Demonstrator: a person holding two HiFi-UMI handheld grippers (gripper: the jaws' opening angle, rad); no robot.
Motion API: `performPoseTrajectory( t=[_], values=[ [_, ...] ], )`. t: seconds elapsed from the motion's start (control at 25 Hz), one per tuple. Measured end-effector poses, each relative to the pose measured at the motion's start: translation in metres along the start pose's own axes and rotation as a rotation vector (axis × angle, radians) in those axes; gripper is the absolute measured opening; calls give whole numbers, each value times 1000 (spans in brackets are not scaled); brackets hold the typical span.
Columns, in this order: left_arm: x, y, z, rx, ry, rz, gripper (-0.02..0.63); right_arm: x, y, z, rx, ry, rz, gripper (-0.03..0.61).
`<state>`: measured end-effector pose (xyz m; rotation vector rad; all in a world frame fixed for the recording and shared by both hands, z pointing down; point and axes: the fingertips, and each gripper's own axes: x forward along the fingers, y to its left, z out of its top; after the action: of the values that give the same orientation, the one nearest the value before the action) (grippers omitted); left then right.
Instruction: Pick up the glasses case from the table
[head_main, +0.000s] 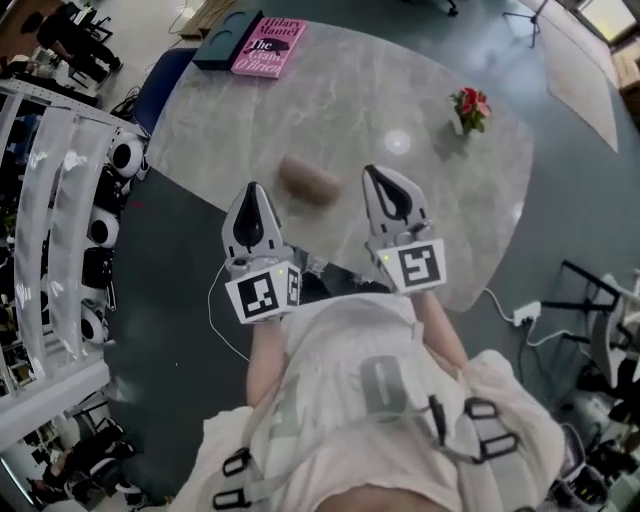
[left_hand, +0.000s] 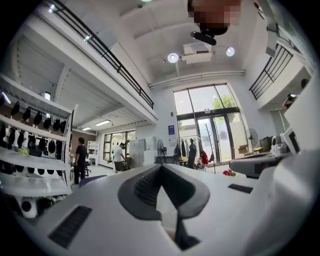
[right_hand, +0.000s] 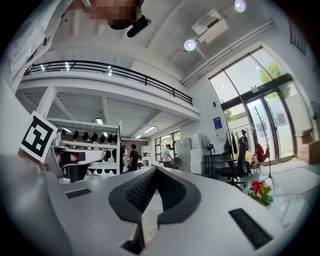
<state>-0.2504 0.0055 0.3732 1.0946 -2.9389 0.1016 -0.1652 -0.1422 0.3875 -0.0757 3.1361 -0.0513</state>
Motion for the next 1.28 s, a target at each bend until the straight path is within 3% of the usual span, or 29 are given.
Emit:
performPoseTrajectory(
  t=[0.28, 0.84, 0.88, 0.96, 1.04, 1.12, 1.28],
  values=[
    [32, -7, 15, -35, -51, -125, 2, 1, -9, 9, -19, -19, -123, 2],
    [57, 18, 8, -129, -77, -213, 13, 10, 3, 10, -48, -5, -206, 2],
    [60, 17, 9, -130, -78, -231, 67, 10, 3, 10, -41, -4, -210, 2],
    [65, 12, 10, -137, -83, -285, 239, 9, 1, 9, -25, -3, -220, 2],
    [70, 7, 6, -182, -63, -335, 330, 9, 0, 8, -13, 2, -235, 2],
    [74, 7, -2, -236, -38, -370, 357, 8, 0, 7, -7, 3, -246, 2],
    [72, 9, -6, -236, -24, -391, 360, 8, 2, 5, -1, 11, -256, 2]
  ],
)
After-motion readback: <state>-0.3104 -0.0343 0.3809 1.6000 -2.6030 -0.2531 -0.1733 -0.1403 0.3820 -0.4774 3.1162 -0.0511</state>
